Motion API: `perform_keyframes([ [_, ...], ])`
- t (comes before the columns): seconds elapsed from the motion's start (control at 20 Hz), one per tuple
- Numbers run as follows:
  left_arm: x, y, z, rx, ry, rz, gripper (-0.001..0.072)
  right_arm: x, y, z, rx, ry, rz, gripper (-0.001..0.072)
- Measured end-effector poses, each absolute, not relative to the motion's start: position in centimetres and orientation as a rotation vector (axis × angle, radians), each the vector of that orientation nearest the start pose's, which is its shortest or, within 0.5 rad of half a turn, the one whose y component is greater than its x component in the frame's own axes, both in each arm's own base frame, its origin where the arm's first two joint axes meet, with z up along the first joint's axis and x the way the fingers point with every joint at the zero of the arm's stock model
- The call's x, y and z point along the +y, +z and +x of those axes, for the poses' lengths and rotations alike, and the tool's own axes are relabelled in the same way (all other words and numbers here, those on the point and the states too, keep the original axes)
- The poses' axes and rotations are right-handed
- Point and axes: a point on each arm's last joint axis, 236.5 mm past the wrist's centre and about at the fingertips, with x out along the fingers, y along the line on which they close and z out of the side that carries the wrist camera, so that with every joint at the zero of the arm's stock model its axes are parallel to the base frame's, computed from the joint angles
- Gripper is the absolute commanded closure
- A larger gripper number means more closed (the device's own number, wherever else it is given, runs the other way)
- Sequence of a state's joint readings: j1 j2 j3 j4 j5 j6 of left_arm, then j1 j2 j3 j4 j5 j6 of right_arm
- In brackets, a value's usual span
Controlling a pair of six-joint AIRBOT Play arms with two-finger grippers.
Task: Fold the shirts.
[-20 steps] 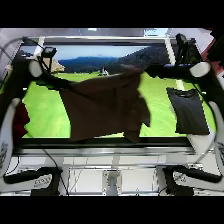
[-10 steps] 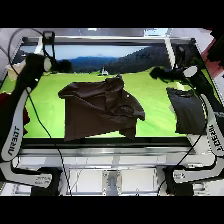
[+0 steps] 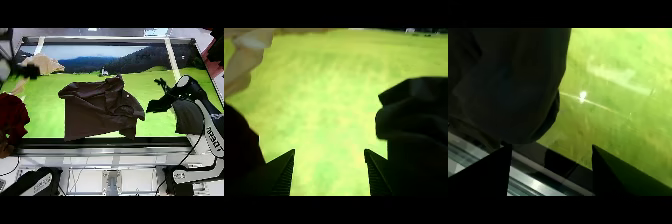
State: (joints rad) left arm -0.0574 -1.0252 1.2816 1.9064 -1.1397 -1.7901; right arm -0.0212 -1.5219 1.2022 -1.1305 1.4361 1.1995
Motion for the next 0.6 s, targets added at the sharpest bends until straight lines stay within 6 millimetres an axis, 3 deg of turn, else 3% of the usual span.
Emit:
perform_keyframes([
  [0.2, 3.8, 10.0, 30.7, 0.935, 0.266, -0.069, 0.02, 11.6, -5.4, 30.9, 1.67, 0.64, 0.105, 0.0146],
  [0.4, 1.3, 6.5, 27.6, 0.983, 0.213, -0.207, 0.02, 12.7, -6.3, 32.2, 1.601, 0.637, 0.025, 0.0148],
  [0.5, 0.4, 5.9, 27.2, 0.986, 0.189, -0.251, 0.02, 12.7, -6.8, 33.8, 1.535, 0.604, 0.0, 0.026],
  [0.6, 0.0, 5.6, 27.0, 0.988, 0.181, -0.273, 0.02, 12.6, -7.0, 35.4, 1.475, 0.563, -0.005, 0.0438],
])
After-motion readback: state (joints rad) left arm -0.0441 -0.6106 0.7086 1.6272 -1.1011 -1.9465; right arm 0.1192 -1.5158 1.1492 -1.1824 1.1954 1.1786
